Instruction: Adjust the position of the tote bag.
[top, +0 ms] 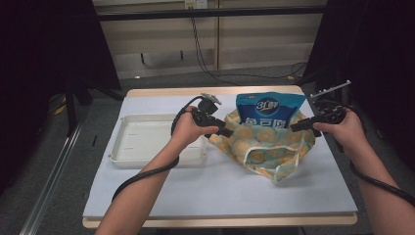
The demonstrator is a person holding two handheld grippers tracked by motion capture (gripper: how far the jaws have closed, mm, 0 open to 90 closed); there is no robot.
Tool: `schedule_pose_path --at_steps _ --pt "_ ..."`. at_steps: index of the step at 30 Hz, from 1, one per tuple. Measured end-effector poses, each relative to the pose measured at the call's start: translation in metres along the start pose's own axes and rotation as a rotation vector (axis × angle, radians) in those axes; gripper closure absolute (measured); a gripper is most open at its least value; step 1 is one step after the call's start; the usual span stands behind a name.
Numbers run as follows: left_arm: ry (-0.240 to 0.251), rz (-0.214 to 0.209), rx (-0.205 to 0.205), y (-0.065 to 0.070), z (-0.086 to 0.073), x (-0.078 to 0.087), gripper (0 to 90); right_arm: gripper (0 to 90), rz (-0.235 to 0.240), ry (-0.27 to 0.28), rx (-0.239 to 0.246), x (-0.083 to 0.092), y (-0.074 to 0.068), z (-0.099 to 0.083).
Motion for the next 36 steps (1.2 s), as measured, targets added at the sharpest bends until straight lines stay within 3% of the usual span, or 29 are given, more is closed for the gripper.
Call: schedule_pose_path --at_steps 2,4,5,8,12,15,26,36 --pt "0.005 -0.007 0.004 -0.001 0.000 -0.001 54.9 49.6 0.020 0.010 0.004 0.001 -0.003 -0.001" --pt "0.014 0.002 0.011 -0.001 0.001 -0.002 60.3 48.0 0.011 0.002 0.022 0.000 -0.004 -0.003" --pt "0.017 -0.017 0.001 0.000 0.001 -0.002 65.2 47.4 0.018 0.004 0.026 -0.001 -0.004 -0.003" --pt "0.011 -0.023 0.004 0.000 0.000 -0.002 74.5 44.4 0.026 0.014 0.059 -0.007 -0.006 -0.004" --pt "-0.003 -0.035 0.014 0.001 -0.001 0.000 88.7 48.1 0.034 0.017 0.101 -0.013 -0.007 -0.003" --pt "-0.018 -0.034 0.007 0.001 -0.003 0.000 90.0 53.0 0.049 0.002 0.155 -0.018 -0.011 -0.006" --pt "-0.010 -0.067 0.041 0.005 -0.013 0.003 90.0 83.9 0.087 -0.055 0.146 -0.028 -0.014 -0.028" --pt "-0.052 -0.077 0.062 0.005 -0.032 -0.002 90.0 89.3 0.123 -0.057 0.127 -0.038 -0.016 -0.043"
Point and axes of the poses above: each handheld gripper's, and its own axes: x roughly backward along the jaws, z roughly out of its top, y roughly to its right, the point moved 5 cm from there along -x, roughly forward along the jaws, and after that the axes turned 2 degrees about -x, right-handed, at the moved point
